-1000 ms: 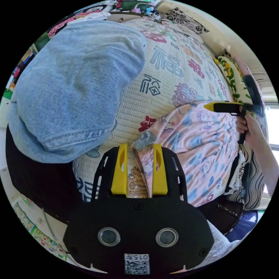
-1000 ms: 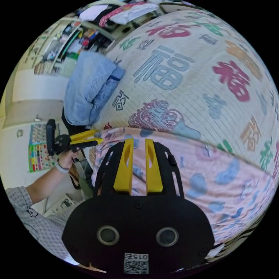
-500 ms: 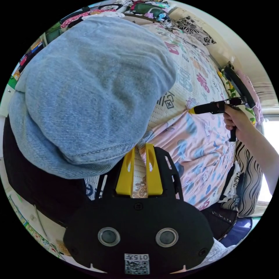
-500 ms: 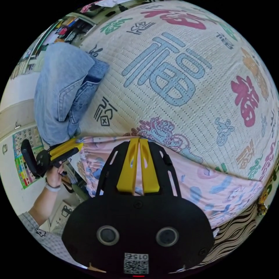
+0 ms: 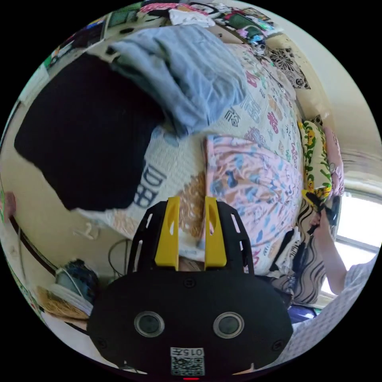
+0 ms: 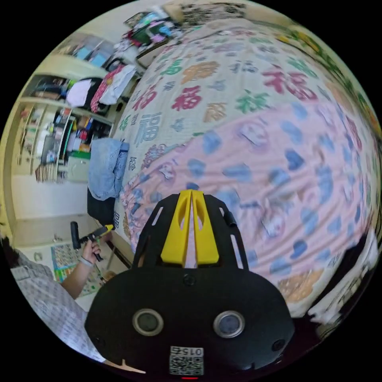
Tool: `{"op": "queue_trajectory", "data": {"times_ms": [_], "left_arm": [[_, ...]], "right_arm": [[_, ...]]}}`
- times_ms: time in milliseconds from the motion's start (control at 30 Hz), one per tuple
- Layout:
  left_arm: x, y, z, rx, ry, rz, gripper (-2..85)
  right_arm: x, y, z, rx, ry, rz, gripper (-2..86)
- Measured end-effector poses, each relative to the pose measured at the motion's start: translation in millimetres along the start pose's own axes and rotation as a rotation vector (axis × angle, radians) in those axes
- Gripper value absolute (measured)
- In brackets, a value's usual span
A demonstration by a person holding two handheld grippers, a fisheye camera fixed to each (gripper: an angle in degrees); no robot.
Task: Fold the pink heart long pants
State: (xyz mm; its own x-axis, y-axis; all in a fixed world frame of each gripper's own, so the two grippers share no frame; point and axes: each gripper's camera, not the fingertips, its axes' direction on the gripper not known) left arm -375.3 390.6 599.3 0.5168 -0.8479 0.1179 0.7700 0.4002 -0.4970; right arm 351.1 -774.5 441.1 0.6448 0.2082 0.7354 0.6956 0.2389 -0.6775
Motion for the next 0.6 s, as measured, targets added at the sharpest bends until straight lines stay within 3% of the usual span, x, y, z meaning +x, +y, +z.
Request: {"op": "queue_trajectory", "data": {"times_ms": [133,267,333,467,567,600], "left_arm": [[-22.8,48.9,31.0,-0.088,0.163,-0.168,11.0],[-37.5,87.0,56.8,0.016,0.250,-0.363,12.6],[-43.5,108.9,74.6,0.116,0.305,-0.491,13.3],[-35.8,127.8,99.8,0.180,0.284,-0.543,13.2],[-30.6,140.3,115.6,0.221,0.231,-0.599,7.2],[-30.5,145.0,118.2,0.229,0.205,-0.627,1.7]], "right_arm": [[74.7,78.6,-44.9,0.005,-0.068,0.308,-0.4],[146.0,145.3,-85.8,0.094,-0.199,0.557,0.1],[174.4,165.8,-101.1,0.115,-0.217,0.630,0.9],[233.0,194.5,-141.7,0.131,-0.272,0.685,3.8],[270.5,202.8,-172.9,0.111,-0.211,0.690,5.1],[278.1,203.6,-178.7,0.107,-0.200,0.691,5.3]]}}
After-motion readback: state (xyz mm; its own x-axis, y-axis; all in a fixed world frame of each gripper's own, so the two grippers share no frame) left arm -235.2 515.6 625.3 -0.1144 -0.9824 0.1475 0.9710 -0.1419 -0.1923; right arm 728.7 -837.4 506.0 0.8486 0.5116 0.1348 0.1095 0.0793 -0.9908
